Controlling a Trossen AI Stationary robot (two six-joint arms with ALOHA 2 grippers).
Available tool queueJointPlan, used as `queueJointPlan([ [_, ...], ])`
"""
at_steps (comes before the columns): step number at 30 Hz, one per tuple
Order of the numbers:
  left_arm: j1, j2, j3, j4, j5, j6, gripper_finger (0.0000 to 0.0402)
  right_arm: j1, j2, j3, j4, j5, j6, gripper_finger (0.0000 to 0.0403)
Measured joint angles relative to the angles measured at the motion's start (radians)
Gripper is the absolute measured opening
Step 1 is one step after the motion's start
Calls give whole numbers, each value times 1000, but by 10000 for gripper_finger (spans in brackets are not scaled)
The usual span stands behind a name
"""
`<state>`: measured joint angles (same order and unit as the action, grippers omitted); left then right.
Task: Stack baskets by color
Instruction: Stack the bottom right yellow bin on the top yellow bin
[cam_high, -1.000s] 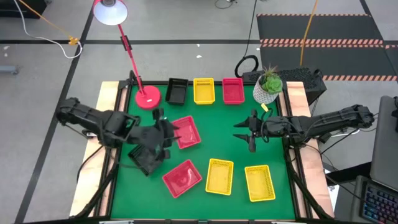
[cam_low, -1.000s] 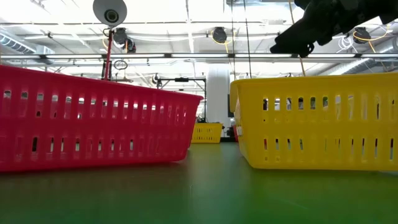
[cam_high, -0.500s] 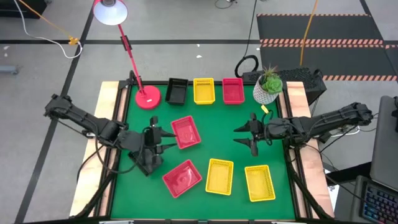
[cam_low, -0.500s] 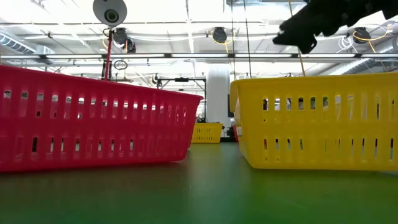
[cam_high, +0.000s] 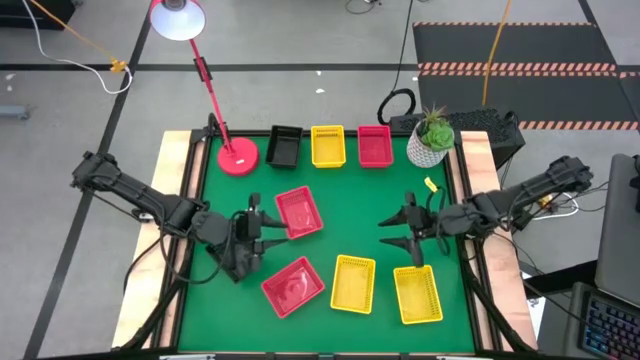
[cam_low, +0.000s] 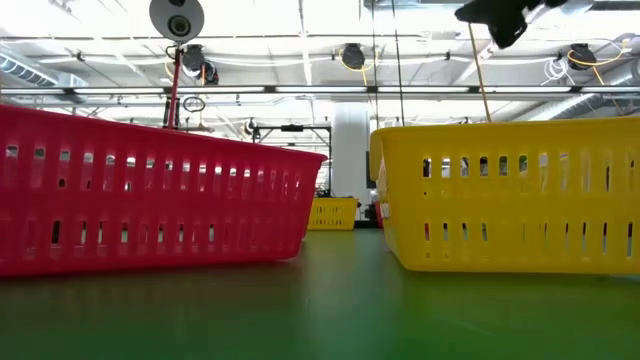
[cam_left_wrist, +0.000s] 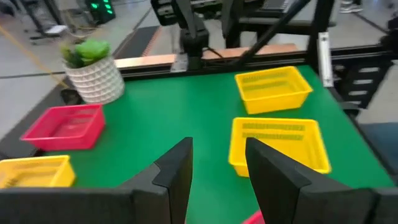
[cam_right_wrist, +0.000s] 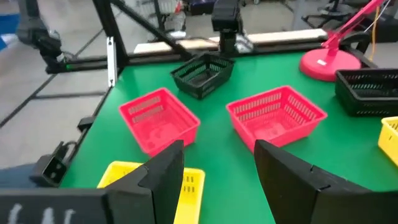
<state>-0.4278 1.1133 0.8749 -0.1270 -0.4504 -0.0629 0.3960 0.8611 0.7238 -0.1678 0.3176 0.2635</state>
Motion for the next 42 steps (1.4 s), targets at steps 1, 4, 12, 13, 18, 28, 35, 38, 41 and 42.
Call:
queueJointPlan([
  [1,0,0,0,-2,6,-6,152,8,7,15,-22,0,12,189],
  [4,-1,7,0,-4,6,-19,152,28,32,70,-128,0,65,189],
  [12,-5,7,0,12,7,-35,152,100,140,253,-397,-2,197,189],
  [13,-5,7,0,12,7,-37,152,109,156,277,-433,-5,214,189],
  [18,-5,7,0,28,7,-43,152,161,241,404,-631,-6,295,189],
  [28,-5,7,0,28,7,-43,152,205,351,534,-839,-88,416,189],
  [35,-5,7,0,28,7,-43,152,208,392,534,-934,-197,466,189],
  [38,-5,7,0,28,7,-43,152,209,415,534,-960,-232,476,189],
  [41,-5,7,0,28,7,-43,152,209,442,534,-981,-263,460,189],
  [42,-5,7,0,28,7,-43,152,209,451,534,-988,-269,446,189],
])
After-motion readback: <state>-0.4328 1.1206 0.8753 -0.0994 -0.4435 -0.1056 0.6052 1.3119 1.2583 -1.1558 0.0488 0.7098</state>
